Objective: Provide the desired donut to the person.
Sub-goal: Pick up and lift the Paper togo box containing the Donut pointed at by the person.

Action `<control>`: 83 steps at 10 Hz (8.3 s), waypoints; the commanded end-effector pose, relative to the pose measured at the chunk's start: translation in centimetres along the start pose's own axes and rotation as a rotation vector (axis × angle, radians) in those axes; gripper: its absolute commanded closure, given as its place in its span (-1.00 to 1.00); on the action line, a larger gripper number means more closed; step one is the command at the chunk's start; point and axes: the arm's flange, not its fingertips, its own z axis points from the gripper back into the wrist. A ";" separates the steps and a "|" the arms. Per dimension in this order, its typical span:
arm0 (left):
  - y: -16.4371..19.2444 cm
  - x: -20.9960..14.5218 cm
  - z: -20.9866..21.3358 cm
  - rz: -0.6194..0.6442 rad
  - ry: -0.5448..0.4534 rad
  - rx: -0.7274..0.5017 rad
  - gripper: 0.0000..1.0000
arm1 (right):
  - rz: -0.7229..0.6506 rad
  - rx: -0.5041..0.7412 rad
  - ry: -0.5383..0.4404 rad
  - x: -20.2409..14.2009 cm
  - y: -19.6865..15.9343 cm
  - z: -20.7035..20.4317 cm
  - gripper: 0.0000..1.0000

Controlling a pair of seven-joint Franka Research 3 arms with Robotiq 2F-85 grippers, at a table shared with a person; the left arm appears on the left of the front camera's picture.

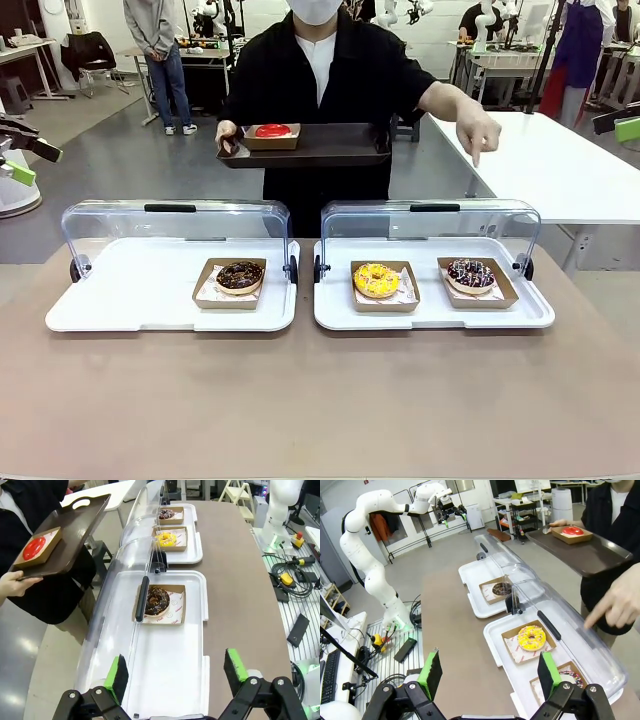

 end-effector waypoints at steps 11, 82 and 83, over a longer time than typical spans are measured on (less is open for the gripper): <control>0.0 0.1 0.2 0.003 -0.019 -0.002 -1.00 | 0.009 0.007 -0.011 0.1 0.0 -0.1 -1.00; 0.0 0.1 0.2 0.003 -0.019 -0.002 -1.00 | 0.340 -0.160 1.042 -16.3 -12.4 -24.0 -1.00; 0.0 0.1 0.2 0.003 -0.019 -0.002 -1.00 | 0.340 -0.157 1.042 -16.3 -12.4 -24.0 -1.00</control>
